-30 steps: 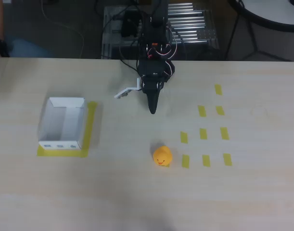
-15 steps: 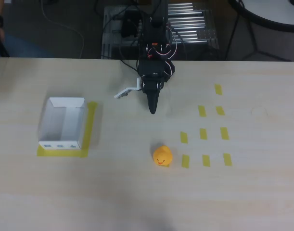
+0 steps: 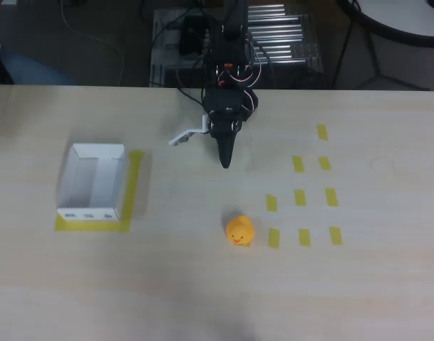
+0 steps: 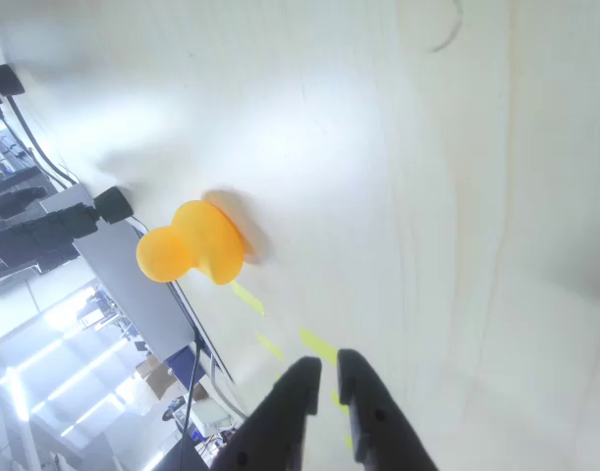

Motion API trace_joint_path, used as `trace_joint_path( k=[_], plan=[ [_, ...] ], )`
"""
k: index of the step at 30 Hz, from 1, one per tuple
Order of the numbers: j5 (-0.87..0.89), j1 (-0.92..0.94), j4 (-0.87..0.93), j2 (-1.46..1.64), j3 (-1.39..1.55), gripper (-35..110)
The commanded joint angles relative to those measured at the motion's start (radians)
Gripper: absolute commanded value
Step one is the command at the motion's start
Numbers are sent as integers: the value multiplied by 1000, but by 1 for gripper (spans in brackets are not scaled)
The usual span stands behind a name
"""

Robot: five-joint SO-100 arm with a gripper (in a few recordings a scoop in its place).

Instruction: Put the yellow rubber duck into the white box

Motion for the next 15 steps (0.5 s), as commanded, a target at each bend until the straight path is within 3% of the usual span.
trace_joint_path(
  k=[1, 11, 15],
  plan=[
    [6, -21, 9, 51, 2, 0],
    [-9, -69, -29, 48, 11, 0],
    [-14, -8, -78, -135, -98, 0]
  ],
)
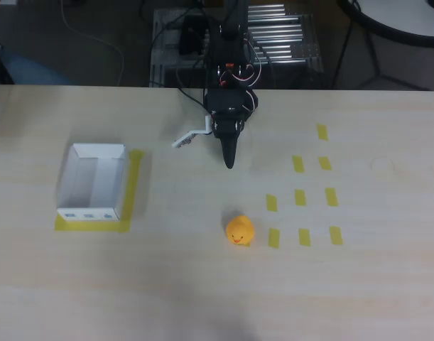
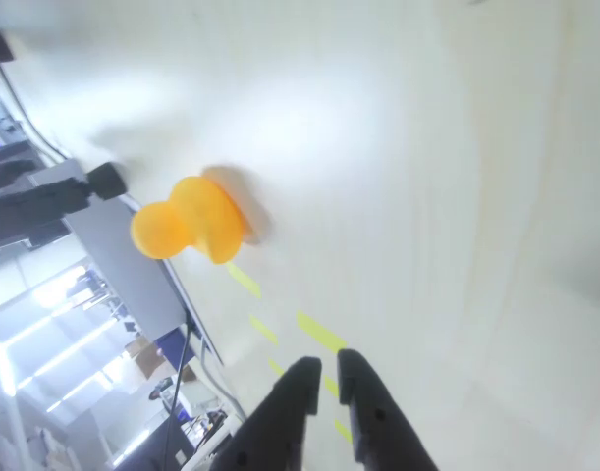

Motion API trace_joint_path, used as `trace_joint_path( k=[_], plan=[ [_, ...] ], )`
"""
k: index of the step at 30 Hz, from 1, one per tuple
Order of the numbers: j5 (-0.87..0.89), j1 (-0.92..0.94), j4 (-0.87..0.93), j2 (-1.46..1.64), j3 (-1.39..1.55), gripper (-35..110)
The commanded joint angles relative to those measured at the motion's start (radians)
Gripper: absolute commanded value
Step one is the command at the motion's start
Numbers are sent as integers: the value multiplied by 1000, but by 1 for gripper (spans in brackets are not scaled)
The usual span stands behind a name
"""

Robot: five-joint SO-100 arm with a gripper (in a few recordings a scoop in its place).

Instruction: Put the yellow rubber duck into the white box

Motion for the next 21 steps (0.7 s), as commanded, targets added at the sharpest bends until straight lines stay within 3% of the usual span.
trace_joint_path(
  k=[1, 5, 11, 16, 21],
  plan=[
    [-2, 72, -54, -204, -166, 0],
    [-138, 155, 18, -583, -575, 0],
    [-399, 206, 262, -1049, -1180, 26],
    [-588, 110, 373, -1298, -1427, 55],
    [-615, 20, 497, -1526, -1626, 60]
  ],
)
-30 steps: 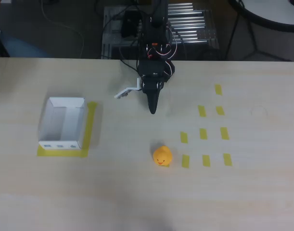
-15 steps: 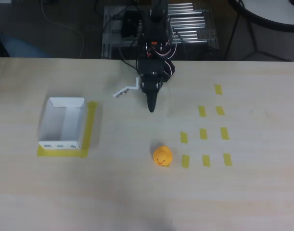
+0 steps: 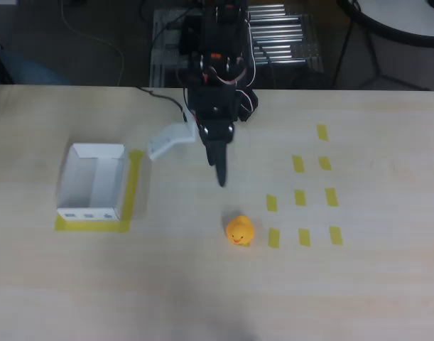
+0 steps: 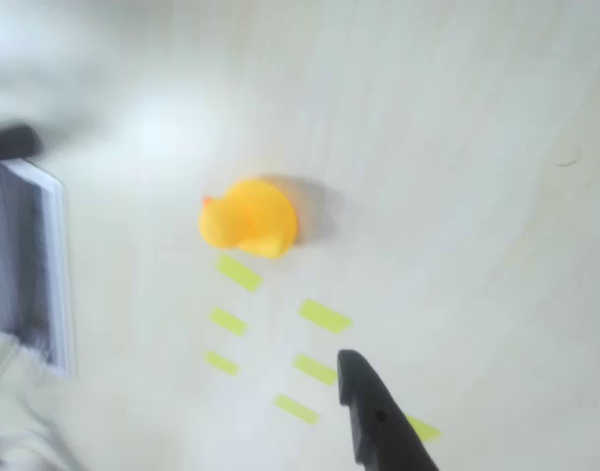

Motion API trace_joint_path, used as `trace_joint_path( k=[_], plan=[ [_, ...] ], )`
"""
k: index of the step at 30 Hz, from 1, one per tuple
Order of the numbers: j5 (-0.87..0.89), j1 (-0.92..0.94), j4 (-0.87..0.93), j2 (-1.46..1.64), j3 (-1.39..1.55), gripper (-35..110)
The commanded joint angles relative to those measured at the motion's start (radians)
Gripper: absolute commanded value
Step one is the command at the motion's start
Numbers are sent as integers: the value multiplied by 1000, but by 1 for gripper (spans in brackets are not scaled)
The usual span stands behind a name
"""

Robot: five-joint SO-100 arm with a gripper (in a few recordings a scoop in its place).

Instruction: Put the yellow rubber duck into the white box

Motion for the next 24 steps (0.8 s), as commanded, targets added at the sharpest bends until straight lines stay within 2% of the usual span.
trace_joint_path(
  k=[1, 9, 17, 24],
  plan=[
    [-66, -87, 126, -198, -284, 62],
    [-46, -149, 193, -594, -565, 63],
    [-44, -147, 163, -851, -736, 62],
    [-54, -143, 164, -960, -818, 58]
  ],
)
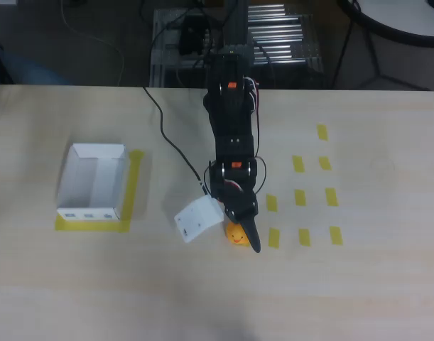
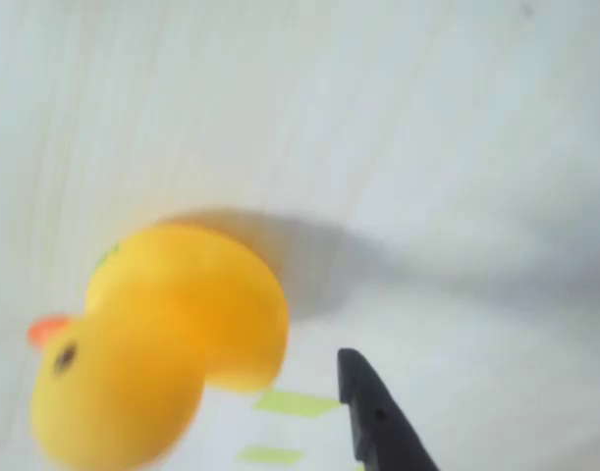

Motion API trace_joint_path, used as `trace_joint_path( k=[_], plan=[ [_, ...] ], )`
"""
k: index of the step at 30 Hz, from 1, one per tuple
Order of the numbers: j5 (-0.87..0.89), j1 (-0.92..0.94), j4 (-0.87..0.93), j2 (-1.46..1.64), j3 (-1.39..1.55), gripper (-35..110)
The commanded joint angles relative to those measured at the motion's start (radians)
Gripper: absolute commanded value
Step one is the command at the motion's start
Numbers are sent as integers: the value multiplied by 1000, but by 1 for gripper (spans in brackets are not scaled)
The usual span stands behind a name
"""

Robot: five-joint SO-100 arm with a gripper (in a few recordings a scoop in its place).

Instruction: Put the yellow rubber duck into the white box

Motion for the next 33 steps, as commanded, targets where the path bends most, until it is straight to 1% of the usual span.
trace_joint_path(
  k=[1, 4, 5, 9, 12, 18, 21, 25, 28, 33],
  plan=[
    [-9, -12, -2, 6, -132, 57],
    [-11, -14, -2, -20, -152, 47],
    [-11, -14, -2, -28, -158, 42],
    [-3, -17, -9, -41, -167, 11],
    [8, -21, -12, -44, -170, 0],
    [46, -12, 5, -23, -196, 0],
    [83, 14, 20, 80, -192, 0],
    [144, 84, 20, 354, -149, 0],
    [186, 170, -8, 597, -100, 0],
    [219, 407, -86, 956, 26, 0]
  ],
)
